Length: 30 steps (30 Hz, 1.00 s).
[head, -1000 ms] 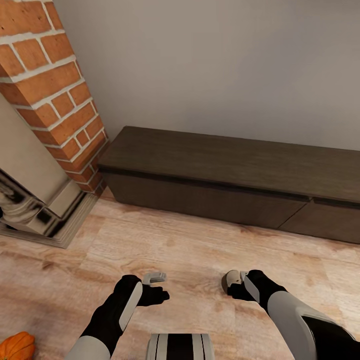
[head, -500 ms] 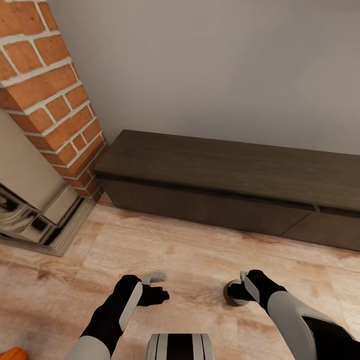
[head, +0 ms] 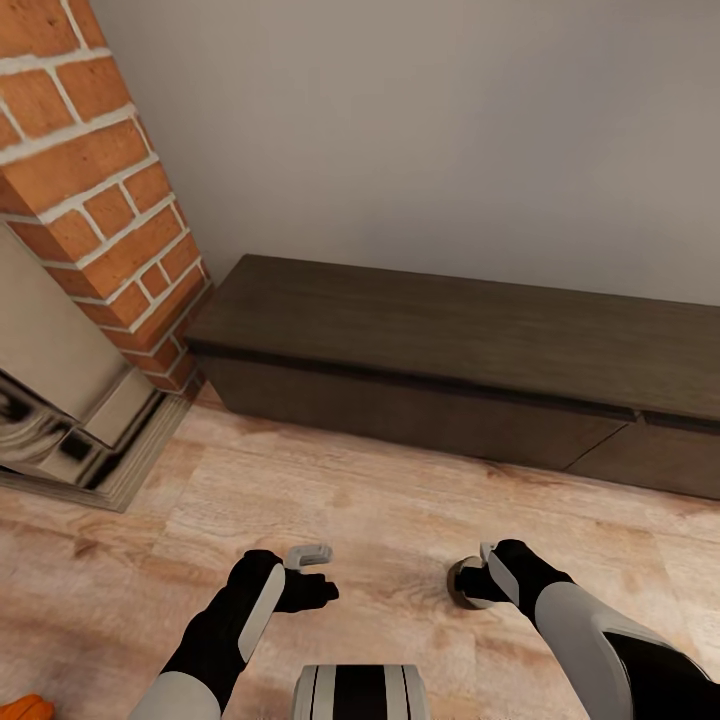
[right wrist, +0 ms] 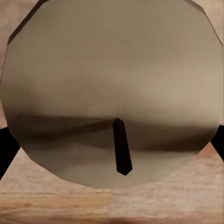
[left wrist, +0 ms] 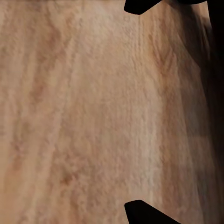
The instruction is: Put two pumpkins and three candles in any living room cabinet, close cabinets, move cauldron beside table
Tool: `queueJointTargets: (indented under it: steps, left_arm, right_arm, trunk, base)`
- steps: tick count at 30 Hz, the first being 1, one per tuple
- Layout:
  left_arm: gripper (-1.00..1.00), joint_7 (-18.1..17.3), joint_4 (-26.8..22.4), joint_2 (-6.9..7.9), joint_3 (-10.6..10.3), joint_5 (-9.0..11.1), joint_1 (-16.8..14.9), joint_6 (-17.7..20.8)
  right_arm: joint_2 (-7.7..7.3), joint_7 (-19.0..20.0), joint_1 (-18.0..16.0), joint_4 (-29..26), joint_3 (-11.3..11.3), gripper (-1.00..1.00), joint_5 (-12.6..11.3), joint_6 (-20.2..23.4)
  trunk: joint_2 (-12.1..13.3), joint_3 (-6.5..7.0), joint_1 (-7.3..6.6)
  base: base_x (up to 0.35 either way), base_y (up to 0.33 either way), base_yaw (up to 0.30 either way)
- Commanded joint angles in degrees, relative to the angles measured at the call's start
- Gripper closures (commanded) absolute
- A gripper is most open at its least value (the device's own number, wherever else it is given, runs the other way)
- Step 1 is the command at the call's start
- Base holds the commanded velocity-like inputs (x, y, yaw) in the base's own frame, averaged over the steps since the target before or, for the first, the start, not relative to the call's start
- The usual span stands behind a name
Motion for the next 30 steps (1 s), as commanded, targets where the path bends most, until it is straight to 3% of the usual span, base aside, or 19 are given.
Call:
queueJointTargets:
  steps: [1,26,27,30]
  left_arm:
    - [-1.00,0.4,-0.1,0.01,-0.1,0.5,0.0,0.2]
    - [-1.00,0.3,-0.1,-0.07,-0.1,0.5,0.0,0.2]
    - [-1.00,0.3,-0.1,-0.09,-0.1,0.5,0.0,0.2]
    - [-1.00,0.3,-0.1,-0.15,-0.1,0.5,0.0,0.2]
  right_arm:
    - [0.03,0.0,0.0,-0.1,-0.5,-1.00,0.6,0.3]
    - [-0.09,0.0,0.0,-0.1,-0.5,-1.00,0.5,0.2]
    - [-0.11,0.0,0.0,-0.1,-0.5,1.00,0.5,0.2]
    - [-0.13,0.0,0.0,-0.1,-0.5,1.00,0.5,0.1]
  trunk:
    - [0.0,-0.27,0.01]
    - [-0.1,-0.71,0.06]
    - [-0.1,-0.71,0.06]
    - [-0.1,-0.71,0.06]
  base:
    - [0.000,0.000,0.000]
    - [0.000,0.000,0.000]
    - [0.000,0.000,0.000]
    - [0.000,0.000,0.000]
